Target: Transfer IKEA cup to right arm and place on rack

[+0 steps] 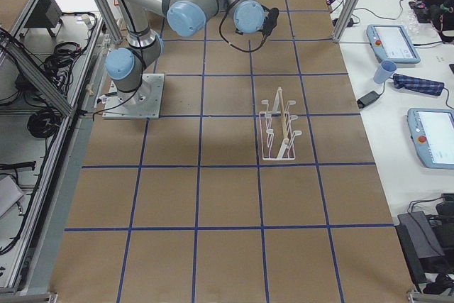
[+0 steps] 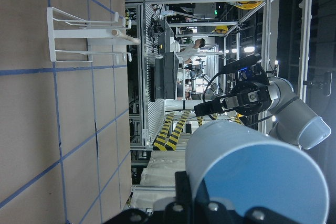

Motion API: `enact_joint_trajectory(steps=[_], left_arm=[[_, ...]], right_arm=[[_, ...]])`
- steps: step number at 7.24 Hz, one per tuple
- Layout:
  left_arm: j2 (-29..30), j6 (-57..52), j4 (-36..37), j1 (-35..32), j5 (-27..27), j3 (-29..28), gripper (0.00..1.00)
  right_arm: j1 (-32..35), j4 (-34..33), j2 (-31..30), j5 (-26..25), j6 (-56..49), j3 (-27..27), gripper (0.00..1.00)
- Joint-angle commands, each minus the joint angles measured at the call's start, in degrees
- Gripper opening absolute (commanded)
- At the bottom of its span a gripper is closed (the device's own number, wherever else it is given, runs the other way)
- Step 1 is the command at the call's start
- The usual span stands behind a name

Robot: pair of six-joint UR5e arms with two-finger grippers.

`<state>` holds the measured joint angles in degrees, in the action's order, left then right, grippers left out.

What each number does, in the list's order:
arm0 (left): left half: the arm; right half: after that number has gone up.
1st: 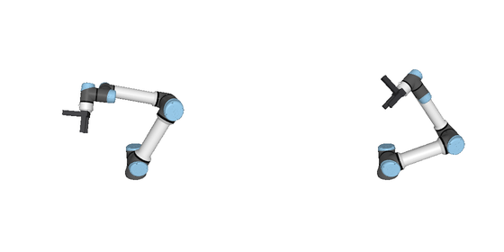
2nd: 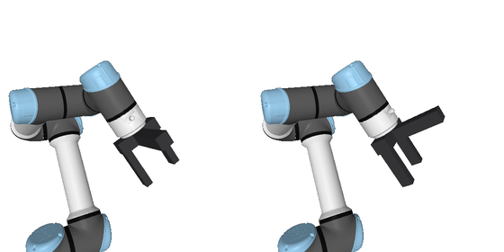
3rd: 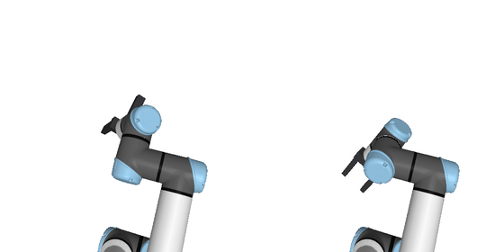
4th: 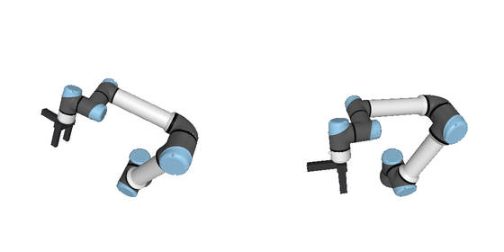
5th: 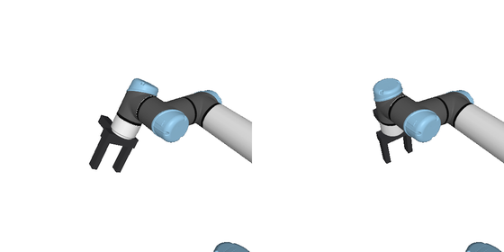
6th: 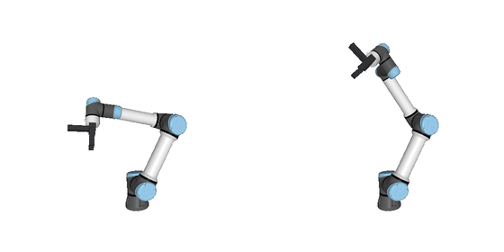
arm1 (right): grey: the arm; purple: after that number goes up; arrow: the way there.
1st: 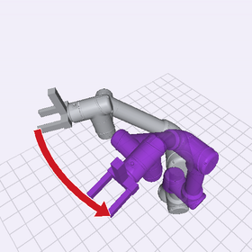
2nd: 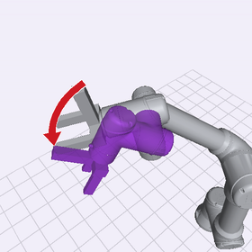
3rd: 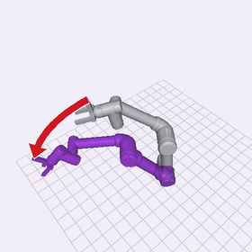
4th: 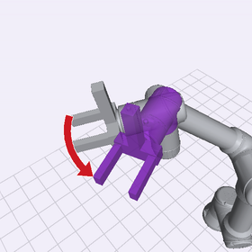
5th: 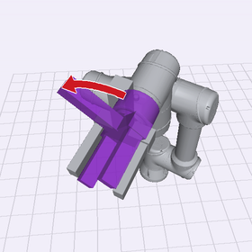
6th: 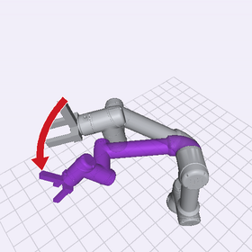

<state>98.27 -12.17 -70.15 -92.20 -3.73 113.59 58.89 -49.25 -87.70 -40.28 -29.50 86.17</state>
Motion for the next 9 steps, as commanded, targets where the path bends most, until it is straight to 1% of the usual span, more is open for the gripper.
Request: enact_joint_trajectory(steps=[1, 2, 3, 4, 5, 6, 7, 8, 9], left_arm=[[0.1, 0.2, 0.0, -1.7, 0.7, 0.0, 0.00], [0.1, 0.3, 0.0, -2.3, 2.7, -0.2, 0.00], [0.0, 0.3, 0.1, -2.6, 2.9, -0.2, 0.00], [0.1, 0.3, 0.1, -2.6, 5.0, -0.4, 0.00], [0.9, 0.2, 0.5, -2.5, 6.9, -0.7, 0.00], [1.5, 0.3, 1.4, -2.5, 7.1, -0.7, 0.00], [2.0, 0.2, 1.9, -2.5, 8.4, -0.9, 0.00], [1.7, 0.2, 1.9, -2.5, 8.4, -0.9, 0.00], [1.1, 0.3, 1.9, -2.5, 8.2, -0.8, 0.00]], right_arm=[[4.8, 0.4, -0.2, 6.2, -0.6, 0.0, 1.00], [6.7, -1.4, -0.1, 6.7, -0.3, 0.0, 1.00], [7.9, -1.3, 0.1, 6.7, 0.2, 0.1, 1.00], [8.4, -1.3, 0.2, 7.9, -0.3, 1.7, 1.00], [8.3, -1.2, 0.0, 10.5, -1.4, 4.5, 1.00], [8.4, -0.8, -0.3, 11.5, -0.8, 6.7, 1.00], [8.6, 4.1, -0.5, 15.0, -0.7, 6.7, 1.00], [9.1, 6.2, -0.5, 15.7, -0.6, 6.6, 1.00], [10.7, 6.9, -0.5, 15.8, -0.7, 7.1, 1.00]])
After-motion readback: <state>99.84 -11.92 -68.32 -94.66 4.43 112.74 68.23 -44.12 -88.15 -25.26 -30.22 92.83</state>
